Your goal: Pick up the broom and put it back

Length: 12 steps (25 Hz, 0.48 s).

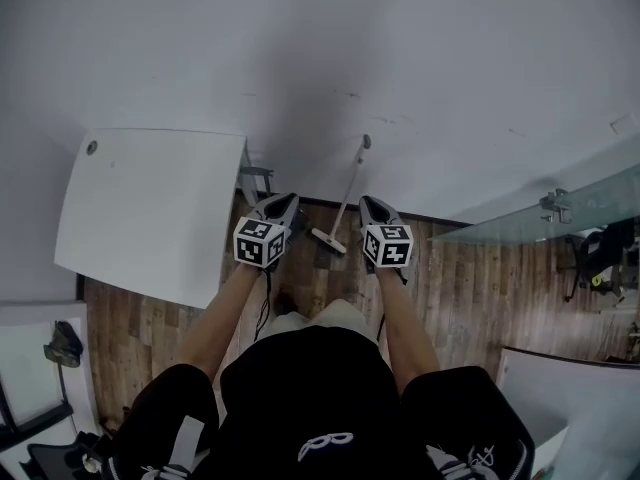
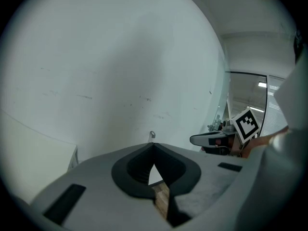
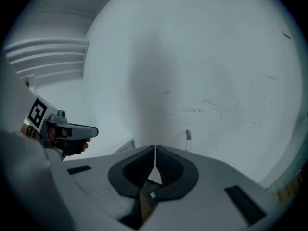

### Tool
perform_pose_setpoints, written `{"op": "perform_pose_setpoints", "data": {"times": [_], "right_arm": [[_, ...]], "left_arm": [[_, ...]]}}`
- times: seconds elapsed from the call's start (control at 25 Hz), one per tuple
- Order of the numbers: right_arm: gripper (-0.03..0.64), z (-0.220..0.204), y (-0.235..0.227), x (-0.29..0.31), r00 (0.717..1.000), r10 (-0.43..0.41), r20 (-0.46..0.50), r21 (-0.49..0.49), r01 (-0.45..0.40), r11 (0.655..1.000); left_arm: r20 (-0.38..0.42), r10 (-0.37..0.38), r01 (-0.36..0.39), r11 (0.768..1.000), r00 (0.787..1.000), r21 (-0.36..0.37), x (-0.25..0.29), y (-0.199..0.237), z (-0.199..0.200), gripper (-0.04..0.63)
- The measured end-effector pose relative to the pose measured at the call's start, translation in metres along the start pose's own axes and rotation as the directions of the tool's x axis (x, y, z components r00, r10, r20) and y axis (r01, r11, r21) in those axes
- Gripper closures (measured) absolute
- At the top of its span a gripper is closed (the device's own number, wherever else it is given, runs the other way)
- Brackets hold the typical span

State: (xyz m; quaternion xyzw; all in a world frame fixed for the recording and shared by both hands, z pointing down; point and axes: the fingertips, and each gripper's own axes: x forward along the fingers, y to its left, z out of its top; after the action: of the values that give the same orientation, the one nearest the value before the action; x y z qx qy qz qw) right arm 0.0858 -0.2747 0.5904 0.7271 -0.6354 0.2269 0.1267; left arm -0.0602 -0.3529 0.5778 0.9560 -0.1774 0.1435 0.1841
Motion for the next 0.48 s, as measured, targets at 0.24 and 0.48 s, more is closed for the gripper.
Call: {"op": "perform_pose_setpoints", "data": {"times": [0.24, 0.48], "right_arm": [[0.591, -0.002, -0.021, 0.03, 1.0, -0.006, -0.014, -0.003, 0.006, 1.0], [0.589, -0.011, -0.048, 0.078, 0.999, -0.014, -0.05, -0.009, 0.013, 1.0]], "left_arm": [[-0.016, -0.002, 0.002, 1.0, 1.0, 0.005, 0.02, 0.004, 0.007, 0.578], [-0.053, 0.025, -0.023, 0.999, 0.998, 0.033, 0.044, 0.019, 0.008, 0.578]]}}
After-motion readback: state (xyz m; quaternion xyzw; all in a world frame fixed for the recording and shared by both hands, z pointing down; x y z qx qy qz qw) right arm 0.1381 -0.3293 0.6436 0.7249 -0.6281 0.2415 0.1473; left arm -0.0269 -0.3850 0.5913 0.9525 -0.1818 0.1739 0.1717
